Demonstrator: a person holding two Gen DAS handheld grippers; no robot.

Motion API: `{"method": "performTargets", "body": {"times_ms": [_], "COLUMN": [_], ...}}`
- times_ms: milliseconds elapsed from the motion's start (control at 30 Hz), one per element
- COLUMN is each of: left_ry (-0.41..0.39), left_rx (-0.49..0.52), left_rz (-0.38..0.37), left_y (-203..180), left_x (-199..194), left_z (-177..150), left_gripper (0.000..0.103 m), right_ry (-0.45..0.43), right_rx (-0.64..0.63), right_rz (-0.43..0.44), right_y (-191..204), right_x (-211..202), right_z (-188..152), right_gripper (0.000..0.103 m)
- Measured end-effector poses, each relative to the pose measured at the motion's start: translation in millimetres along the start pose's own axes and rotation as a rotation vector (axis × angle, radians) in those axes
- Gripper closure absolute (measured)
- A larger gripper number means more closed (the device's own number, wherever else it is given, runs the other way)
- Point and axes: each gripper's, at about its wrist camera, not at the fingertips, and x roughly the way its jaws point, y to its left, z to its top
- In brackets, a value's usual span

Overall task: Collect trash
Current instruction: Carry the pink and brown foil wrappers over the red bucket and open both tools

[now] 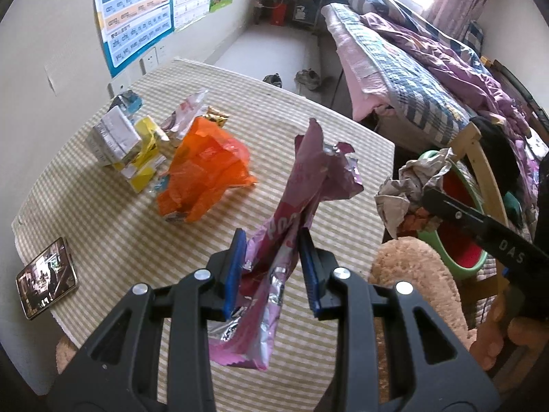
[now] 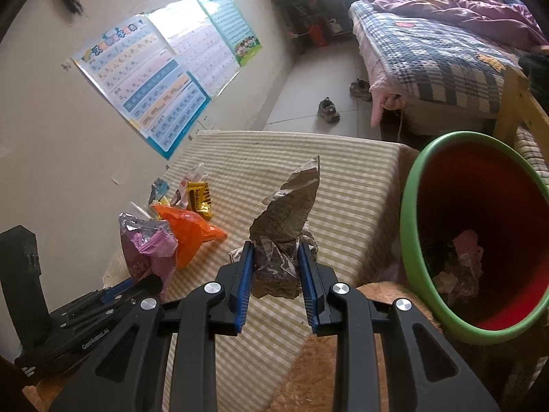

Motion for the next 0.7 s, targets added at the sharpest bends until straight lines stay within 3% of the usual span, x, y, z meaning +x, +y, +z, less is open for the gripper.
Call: {"method": "performTargets", "body": {"times_ms": [300, 700], "left_ry": [-0.017, -0.033], "left_rx": [0.048, 0.069], "left_rz": [-0.073, -0.117], "left_y": [-33, -59], "left_x": [-2, 0], "left_z": [10, 32], "left_gripper": [0.073, 0.072], "right_ry": [-0.039, -0.074], "right_rx": [0.031, 0.114], "right_rz": [-0.033, -0.093], "right_y": [-16, -56], "right_x": [-16, -34], "right_z": [5, 7], "right_gripper": [0.077, 0.077]}}
